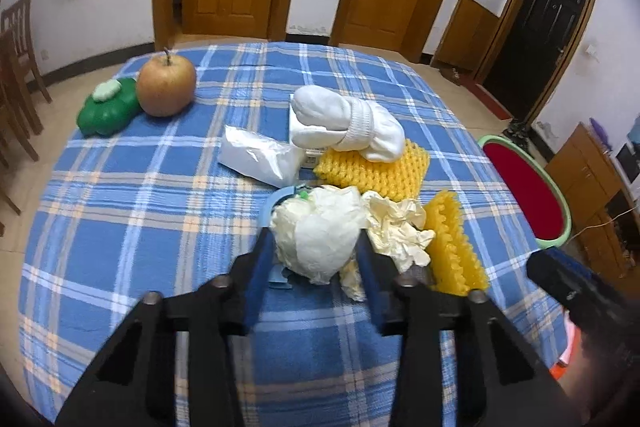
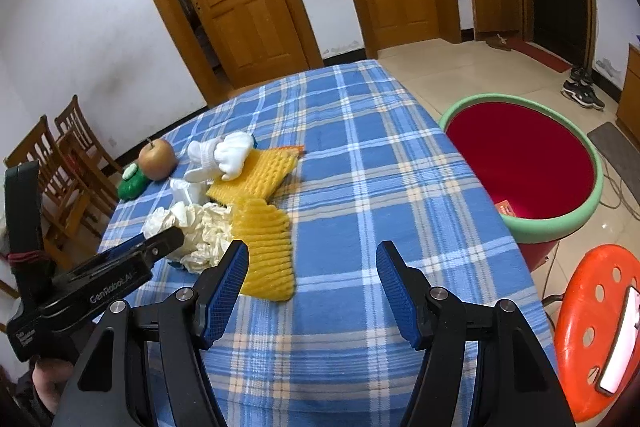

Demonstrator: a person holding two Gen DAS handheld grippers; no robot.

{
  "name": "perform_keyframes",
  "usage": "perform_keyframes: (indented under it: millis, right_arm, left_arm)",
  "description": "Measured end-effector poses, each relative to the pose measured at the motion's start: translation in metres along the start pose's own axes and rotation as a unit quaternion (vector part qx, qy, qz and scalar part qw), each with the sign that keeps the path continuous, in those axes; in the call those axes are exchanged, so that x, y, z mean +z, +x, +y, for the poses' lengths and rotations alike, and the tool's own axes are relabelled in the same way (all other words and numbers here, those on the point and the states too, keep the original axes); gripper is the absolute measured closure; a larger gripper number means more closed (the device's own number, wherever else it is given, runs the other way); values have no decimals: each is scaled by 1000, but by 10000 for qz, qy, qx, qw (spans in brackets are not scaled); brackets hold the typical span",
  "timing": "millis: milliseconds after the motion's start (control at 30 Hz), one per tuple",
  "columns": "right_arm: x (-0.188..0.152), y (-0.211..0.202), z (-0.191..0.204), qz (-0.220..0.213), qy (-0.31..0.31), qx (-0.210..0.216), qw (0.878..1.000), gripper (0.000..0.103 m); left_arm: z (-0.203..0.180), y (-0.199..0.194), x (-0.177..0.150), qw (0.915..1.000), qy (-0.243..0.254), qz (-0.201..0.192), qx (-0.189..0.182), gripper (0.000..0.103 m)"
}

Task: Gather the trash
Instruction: 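Grasp the crumpled white paper with the left gripper while the right grasps the yellow corn sponge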

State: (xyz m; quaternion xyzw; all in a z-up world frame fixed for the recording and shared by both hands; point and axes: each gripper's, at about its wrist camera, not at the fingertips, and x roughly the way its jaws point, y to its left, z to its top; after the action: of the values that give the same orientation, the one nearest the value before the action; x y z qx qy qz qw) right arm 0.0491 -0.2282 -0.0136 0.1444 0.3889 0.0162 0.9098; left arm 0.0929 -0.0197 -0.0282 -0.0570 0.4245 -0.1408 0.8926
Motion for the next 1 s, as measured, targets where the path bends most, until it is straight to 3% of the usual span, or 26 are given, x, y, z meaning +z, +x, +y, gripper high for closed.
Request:
perform_keyframes:
  millis: [533,700,867,1000]
  right_arm:
    - [-14,23,25,446,-406,57,9982,36]
    - [-15,36,31,652,-471,361,9961,36]
    - [-15,42,32,664,-609,446,9949,68]
    - [-17,40,28,642,-689,458,9945,82]
  left_arm:
    - [5,-47,4,9984,-63,-565,-6,67]
    - [8,-52,11,9979,-76,-638,57,67]
    - [5,-50,13,9981,-56,-602,72,67]
    - [-3,-46,12,9985,20,-550,76,67]
